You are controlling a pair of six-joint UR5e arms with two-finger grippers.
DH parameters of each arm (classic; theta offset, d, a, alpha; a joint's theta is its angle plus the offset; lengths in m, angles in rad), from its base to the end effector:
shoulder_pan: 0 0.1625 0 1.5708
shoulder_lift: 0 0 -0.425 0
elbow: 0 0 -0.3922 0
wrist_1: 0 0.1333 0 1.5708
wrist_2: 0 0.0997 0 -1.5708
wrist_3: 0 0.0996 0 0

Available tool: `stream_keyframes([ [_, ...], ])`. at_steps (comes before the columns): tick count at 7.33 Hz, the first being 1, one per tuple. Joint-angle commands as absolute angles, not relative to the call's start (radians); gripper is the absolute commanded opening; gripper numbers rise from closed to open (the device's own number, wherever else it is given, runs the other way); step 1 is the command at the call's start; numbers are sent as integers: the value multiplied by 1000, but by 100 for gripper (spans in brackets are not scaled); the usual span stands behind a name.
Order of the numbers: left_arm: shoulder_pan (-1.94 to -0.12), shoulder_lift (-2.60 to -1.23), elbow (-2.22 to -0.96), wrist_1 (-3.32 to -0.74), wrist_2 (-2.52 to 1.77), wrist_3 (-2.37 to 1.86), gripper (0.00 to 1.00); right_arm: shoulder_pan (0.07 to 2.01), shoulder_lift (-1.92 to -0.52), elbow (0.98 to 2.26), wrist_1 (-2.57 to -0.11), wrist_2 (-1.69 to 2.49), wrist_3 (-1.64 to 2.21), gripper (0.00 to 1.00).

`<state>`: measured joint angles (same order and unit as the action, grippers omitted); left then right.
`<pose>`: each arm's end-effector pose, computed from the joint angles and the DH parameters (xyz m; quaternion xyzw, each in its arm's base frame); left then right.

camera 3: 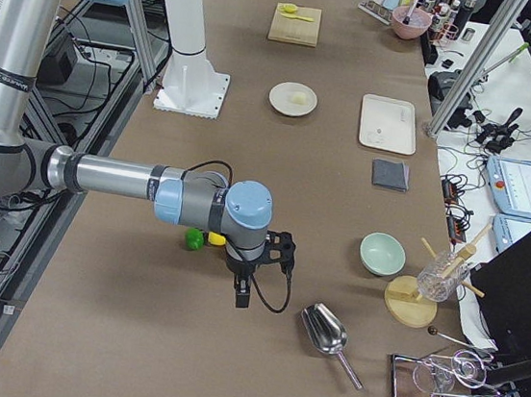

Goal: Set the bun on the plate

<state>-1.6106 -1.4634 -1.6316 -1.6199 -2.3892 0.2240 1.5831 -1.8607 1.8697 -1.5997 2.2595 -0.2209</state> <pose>-0.0783 -0.4433 0.6711 0.0535 0.3943 0.0849 0.9135 0.0745 -0.3680 0.6451 0.0300 -0.3364 -0.0947 0.9365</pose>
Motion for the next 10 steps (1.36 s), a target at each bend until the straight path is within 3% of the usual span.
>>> stream_keyframes([
  [1,-1611,-1463,-1631,-1620,-2390,224,97,1583,-1859,1868,-1595,2263,-221,100],
  [10,-1611,-1465,-1629,-1620,-2388,224,97,1583,-1859,1867,-1594,2301,-221,100],
])
